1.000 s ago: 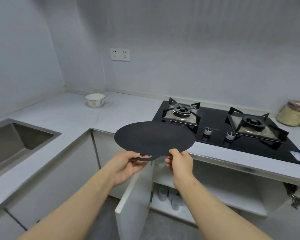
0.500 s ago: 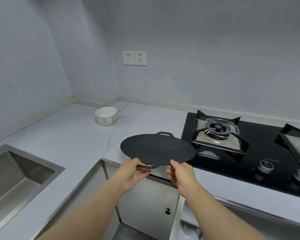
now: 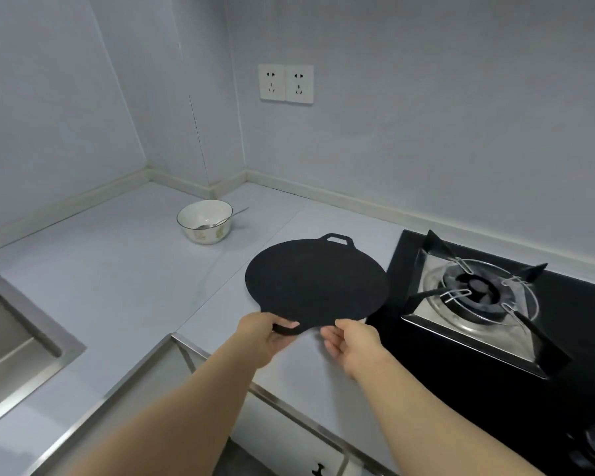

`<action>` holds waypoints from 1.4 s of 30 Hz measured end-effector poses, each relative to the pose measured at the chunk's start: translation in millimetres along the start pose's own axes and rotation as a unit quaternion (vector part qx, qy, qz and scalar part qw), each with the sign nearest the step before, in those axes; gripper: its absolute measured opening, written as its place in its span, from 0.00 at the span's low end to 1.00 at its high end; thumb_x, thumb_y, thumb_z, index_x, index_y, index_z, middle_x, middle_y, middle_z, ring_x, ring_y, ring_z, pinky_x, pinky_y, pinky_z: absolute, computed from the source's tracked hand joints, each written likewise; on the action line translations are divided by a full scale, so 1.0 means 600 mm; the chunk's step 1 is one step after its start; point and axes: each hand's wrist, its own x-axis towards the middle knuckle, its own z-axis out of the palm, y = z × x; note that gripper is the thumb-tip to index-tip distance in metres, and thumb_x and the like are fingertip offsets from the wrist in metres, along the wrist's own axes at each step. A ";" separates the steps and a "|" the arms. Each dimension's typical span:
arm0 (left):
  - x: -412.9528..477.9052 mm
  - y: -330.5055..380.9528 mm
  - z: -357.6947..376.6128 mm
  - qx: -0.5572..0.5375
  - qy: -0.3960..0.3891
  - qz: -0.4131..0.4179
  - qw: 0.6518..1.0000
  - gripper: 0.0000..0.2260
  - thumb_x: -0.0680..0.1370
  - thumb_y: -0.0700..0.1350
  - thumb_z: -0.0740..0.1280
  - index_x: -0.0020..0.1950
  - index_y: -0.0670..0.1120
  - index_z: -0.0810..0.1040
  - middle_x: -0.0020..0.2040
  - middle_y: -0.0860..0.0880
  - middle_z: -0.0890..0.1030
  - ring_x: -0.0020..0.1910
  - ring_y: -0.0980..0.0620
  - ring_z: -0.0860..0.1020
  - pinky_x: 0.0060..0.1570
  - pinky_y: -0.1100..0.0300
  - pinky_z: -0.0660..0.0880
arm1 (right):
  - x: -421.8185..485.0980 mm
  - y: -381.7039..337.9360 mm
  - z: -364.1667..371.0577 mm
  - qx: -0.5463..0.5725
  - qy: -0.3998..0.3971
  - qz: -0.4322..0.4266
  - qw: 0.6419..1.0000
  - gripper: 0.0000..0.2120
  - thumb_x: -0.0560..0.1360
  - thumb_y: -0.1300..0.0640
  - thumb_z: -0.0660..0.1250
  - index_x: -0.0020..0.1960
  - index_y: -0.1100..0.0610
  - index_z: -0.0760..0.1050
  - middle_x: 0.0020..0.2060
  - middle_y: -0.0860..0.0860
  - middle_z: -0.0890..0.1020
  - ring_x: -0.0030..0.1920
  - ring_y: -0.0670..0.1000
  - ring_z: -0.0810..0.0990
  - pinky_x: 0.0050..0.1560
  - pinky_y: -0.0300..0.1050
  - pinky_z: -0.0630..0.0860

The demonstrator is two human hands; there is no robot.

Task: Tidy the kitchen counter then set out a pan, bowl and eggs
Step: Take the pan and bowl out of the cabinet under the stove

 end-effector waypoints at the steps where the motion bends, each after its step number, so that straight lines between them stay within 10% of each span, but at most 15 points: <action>1: 0.009 0.004 0.005 -0.006 0.014 0.000 1.000 0.09 0.72 0.23 0.60 0.43 0.34 0.73 0.39 0.37 0.78 0.37 0.42 0.78 0.47 0.50 0.75 | 0.005 -0.004 0.003 0.006 -0.006 0.010 1.000 0.12 0.79 0.65 0.58 0.61 0.64 0.70 0.41 0.57 0.79 0.41 0.52 0.80 0.41 0.45 0.75; 8: 0.050 0.000 0.028 -0.033 0.063 -0.015 0.997 0.07 0.80 0.37 0.60 0.57 0.36 0.68 0.48 0.39 0.73 0.54 0.40 0.76 0.59 0.49 0.74 | 0.035 -0.012 -0.001 0.030 -0.033 0.075 0.996 0.17 0.79 0.62 0.59 0.67 0.62 0.67 0.63 0.60 0.74 0.61 0.59 0.77 0.52 0.53 0.74; 11: 0.039 0.000 0.035 0.026 0.055 -0.009 0.998 0.09 0.78 0.40 0.64 0.56 0.40 0.69 0.43 0.42 0.73 0.45 0.43 0.76 0.53 0.51 0.74 | 0.037 -0.008 -0.004 0.016 -0.033 0.079 0.996 0.18 0.79 0.61 0.60 0.67 0.61 0.68 0.64 0.58 0.74 0.61 0.59 0.75 0.54 0.53 0.73; 21: -0.023 -0.009 0.027 0.072 0.063 -0.029 0.995 0.21 0.77 0.45 0.66 0.68 0.43 0.66 0.68 0.43 0.65 0.68 0.42 0.66 0.62 0.50 0.69 | -0.026 0.018 -0.028 0.003 -0.018 0.064 0.998 0.06 0.77 0.56 0.63 0.52 0.57 0.71 0.48 0.53 0.78 0.52 0.55 0.78 0.54 0.51 0.76; 37: -0.210 -0.211 -0.151 0.356 -0.061 0.036 0.932 0.05 0.79 0.41 0.58 0.44 0.46 0.72 0.43 0.49 0.75 0.39 0.55 0.74 0.44 0.57 0.71 | -0.293 0.239 -0.127 -0.033 0.069 -0.050 0.996 0.04 0.77 0.59 0.60 0.50 0.57 0.73 0.36 0.52 0.79 0.32 0.49 0.75 0.33 0.40 0.70; 42: -0.233 -0.300 -0.179 0.457 -0.060 0.025 0.887 0.10 0.81 0.38 0.54 0.60 0.40 0.70 0.57 0.39 0.73 0.55 0.44 0.74 0.52 0.52 0.73 | -0.336 0.317 -0.178 -0.079 0.128 -0.075 0.986 0.08 0.77 0.64 0.57 0.40 0.57 0.70 0.33 0.53 0.75 0.29 0.50 0.71 0.29 0.38 0.64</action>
